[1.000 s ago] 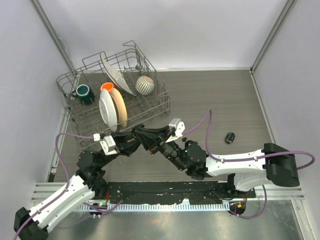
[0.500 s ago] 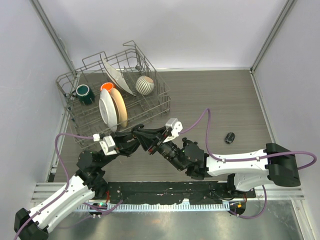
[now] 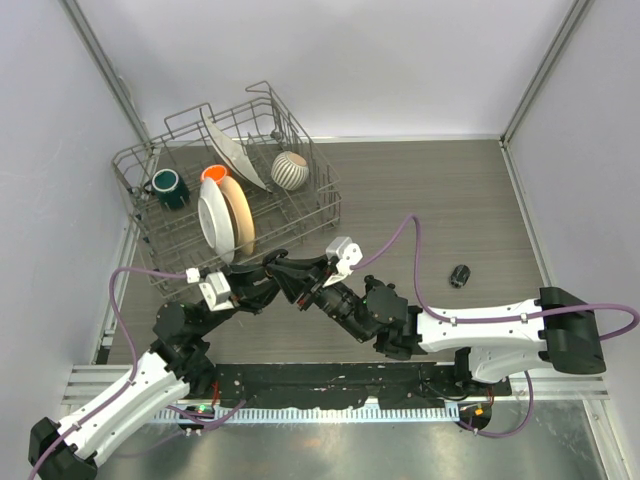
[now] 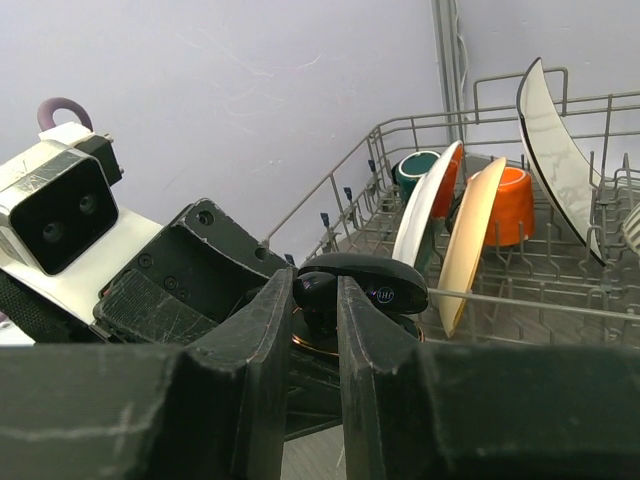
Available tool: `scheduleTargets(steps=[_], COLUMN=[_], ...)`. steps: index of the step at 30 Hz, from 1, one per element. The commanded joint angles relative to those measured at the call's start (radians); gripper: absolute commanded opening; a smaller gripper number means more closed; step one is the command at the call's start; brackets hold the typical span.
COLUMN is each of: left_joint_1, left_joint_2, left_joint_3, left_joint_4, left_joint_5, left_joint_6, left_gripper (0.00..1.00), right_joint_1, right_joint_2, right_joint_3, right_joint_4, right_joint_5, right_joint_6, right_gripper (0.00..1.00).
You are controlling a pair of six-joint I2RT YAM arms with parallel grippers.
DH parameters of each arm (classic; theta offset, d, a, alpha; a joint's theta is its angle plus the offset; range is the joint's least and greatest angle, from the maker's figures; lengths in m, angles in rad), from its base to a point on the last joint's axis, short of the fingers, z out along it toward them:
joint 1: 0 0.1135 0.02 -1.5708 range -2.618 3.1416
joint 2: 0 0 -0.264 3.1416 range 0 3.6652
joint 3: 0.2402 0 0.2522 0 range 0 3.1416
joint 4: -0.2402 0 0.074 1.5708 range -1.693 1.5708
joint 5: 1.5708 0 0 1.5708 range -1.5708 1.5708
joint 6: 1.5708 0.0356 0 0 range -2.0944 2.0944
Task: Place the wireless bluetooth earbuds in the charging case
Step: Place the earbud in the charging case.
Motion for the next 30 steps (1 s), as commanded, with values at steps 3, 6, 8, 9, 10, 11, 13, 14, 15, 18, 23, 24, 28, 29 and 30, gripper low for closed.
scheduleTargets(steps=[3,6,8,9,10,11,13,14,15,18,23,24,28,29,30], left_joint_1=[0.001,0.001,0.001,0.001,0.001,0.001,0.001,0.001,0.001,0.003,0.001,0.001,0.001,0.001,0.001], left_joint_2=[-0.013,-0.012,-0.012,-0.01,-0.01,-0.007,-0.007,-0.004,-0.003,0.0,0.005,0.006,0.005,0.003,0.003], left_joint_3=[0.026,0.026,0.026,0.026,0.026,0.026,0.026,0.026,0.026,0.024,0.024,0.024,0.018,0.02,0.02], left_joint_4=[0.101,0.101,0.101,0.099,0.101,0.101,0.101,0.101,0.101,0.104,0.102,0.102,0.096,0.095,0.093], left_joint_5=[-0.01,-0.009,-0.01,-0.01,-0.009,-0.009,-0.007,-0.006,-0.004,-0.001,0.01,0.007,0.002,0.002,0.0], left_joint_6=[0.015,0.015,0.015,0.015,0.015,0.015,0.015,0.015,0.015,0.014,0.011,0.011,0.015,0.015,0.017], left_gripper=[0.0,0.0,0.0,0.0,0.0,0.0,0.0,0.0,0.0,0.0,0.0,0.0,0.0,0.0,0.0], right_joint_1=[-0.003,-0.003,-0.003,-0.004,-0.003,-0.003,-0.003,-0.003,-0.003,-0.003,-0.001,-0.003,-0.001,-0.001,-0.001], right_joint_2=[-0.026,-0.026,-0.028,-0.029,-0.032,-0.032,-0.034,-0.037,-0.038,-0.044,-0.046,-0.046,-0.054,-0.057,-0.061], right_joint_3=[0.022,0.022,0.024,0.024,0.024,0.022,0.021,0.019,0.018,0.016,0.019,0.025,0.036,0.024,0.019], right_joint_4=[-0.077,-0.077,-0.076,-0.074,-0.073,-0.074,-0.07,-0.068,-0.067,-0.062,-0.054,-0.06,-0.07,-0.056,-0.022], right_joint_5=[0.06,0.063,0.063,0.065,0.067,0.067,0.067,0.068,0.068,0.073,0.071,0.07,0.062,0.057,0.036], right_joint_6=[-0.042,-0.043,-0.043,-0.043,-0.045,-0.045,-0.043,-0.04,-0.04,-0.039,-0.037,-0.043,-0.027,-0.023,-0.022], right_gripper=[0.23,0.27,0.29,0.31,0.32,0.33,0.35,0.35,0.36,0.39,0.44,0.46,0.52,0.54,0.57])
